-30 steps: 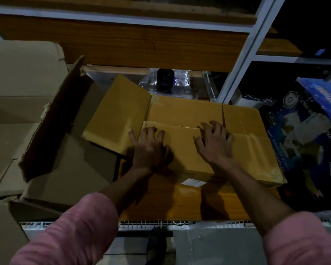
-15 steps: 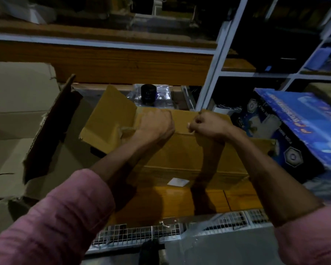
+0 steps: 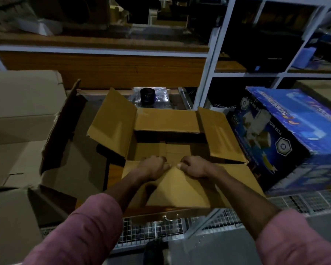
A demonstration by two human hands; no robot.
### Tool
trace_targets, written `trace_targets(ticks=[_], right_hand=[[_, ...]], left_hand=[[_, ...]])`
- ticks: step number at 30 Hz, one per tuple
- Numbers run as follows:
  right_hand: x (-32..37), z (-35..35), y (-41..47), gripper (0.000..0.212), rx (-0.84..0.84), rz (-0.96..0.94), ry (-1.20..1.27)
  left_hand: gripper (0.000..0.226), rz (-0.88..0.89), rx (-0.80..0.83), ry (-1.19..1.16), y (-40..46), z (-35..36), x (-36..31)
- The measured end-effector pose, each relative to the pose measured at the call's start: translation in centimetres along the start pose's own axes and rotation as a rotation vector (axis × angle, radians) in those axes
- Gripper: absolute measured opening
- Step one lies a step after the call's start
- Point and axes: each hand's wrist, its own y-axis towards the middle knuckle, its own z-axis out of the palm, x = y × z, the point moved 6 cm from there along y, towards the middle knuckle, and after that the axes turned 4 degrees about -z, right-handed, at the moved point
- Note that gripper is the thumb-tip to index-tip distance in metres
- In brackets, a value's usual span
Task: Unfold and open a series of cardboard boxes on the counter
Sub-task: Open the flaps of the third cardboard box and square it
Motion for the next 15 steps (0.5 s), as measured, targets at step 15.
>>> trace_targets(ticks=[15], right_hand=[[3.9, 4.0, 0.7, 0.023, -0.273, -0.216, -0.103]], left_hand=[[0.027, 0.063, -0.203, 0.203, -3.2, 1.0, 4.8]])
